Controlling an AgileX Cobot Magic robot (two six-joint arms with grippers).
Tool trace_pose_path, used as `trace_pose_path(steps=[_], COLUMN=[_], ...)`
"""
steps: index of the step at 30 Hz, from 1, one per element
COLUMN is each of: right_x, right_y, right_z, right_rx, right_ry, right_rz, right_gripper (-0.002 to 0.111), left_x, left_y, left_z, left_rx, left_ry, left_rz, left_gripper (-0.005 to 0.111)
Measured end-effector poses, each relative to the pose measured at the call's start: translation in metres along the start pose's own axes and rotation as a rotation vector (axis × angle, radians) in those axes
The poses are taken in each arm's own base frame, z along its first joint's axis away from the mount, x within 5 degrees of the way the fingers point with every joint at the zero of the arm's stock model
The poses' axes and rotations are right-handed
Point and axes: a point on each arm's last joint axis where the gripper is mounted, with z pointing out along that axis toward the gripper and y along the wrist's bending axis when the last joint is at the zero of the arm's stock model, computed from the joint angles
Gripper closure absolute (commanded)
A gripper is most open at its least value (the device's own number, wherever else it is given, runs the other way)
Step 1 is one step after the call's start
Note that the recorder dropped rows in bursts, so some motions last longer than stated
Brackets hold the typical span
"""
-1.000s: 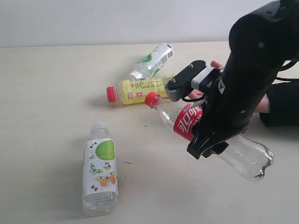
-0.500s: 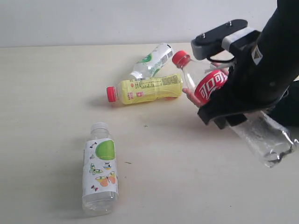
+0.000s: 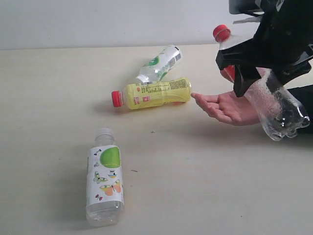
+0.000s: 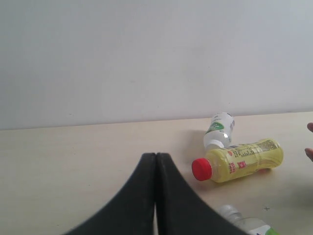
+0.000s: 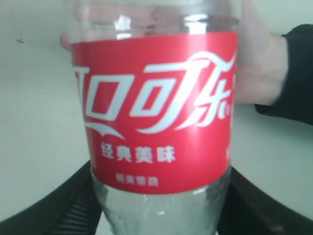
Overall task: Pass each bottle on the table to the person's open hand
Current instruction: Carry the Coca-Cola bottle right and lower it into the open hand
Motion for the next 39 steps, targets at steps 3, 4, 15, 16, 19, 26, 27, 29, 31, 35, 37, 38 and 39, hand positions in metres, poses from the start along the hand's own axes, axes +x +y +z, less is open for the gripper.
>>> trace_pose_path(steps=[3, 4, 15, 16, 19, 26, 27, 29, 31, 35, 37, 38, 39], right_x=[-0.008, -0.011, -0.032, -0.034, -0.038, -0.039, -0.038, -0.036, -0.034, -0.031, -0.031, -0.032, -0.032], right_y=[-0.001, -0.001, 0.004, 0.004, 0.004, 0.004, 0.004, 0.003, 0.002, 0.000, -0.001, 0.000, 0.000], right_z=[0.020, 0.027, 0.082, 0.082, 0.080, 0.079, 0.079, 0.079, 0.079, 0.078, 0.078, 0.079, 0.079], right_rx=[0.008, 0.012, 0.018, 0.018, 0.014, 0.019, 0.020, 0.025, 0.037, 0.065, 0.066, 0.065, 0.063], right_ry=[0.058, 0.072, 0.073, 0.055, 0.020, 0.016, 0.022, 0.041, 0.069, 0.097, 0.097, 0.090, 0.085], right_rz=[0.013, 0.012, 0.007, 0.004, 0.005, 0.008, 0.008, 0.008, 0.003, -0.010, -0.011, -0.011, -0.011], right_gripper=[0.108, 0.108, 0.108, 0.108, 0.108, 0.108, 0.108, 0.108, 0.108, 0.108, 0.108, 0.108, 0.108], left_x=[0.000, 0.000, 0.000, 0.000, 0.000, 0.000, 0.000, 0.000, 0.000, 0.000, 0.000, 0.000, 0.000], left_y=[0.000, 0.000, 0.000, 0.000, 0.000, 0.000, 0.000, 0.000, 0.000, 0.000, 0.000, 0.000, 0.000], left_z=[0.000, 0.000, 0.000, 0.000, 0.000, 0.000, 0.000, 0.000, 0.000, 0.000, 0.000, 0.000, 0.000], left_rx=[0.000, 0.000, 0.000, 0.000, 0.000, 0.000, 0.000, 0.000, 0.000, 0.000, 0.000, 0.000, 0.000], left_ry=[0.000, 0.000, 0.000, 0.000, 0.000, 0.000, 0.000, 0.000, 0.000, 0.000, 0.000, 0.000, 0.000], left_rz=[0.000, 0.000, 0.000, 0.000, 0.000, 0.000, 0.000, 0.000, 0.000, 0.000, 0.000, 0.000, 0.000], left_gripper=[0.107, 0.107, 0.107, 0.107, 0.107, 0.107, 0.107, 0.107, 0.107, 0.107, 0.107, 0.107, 0.107])
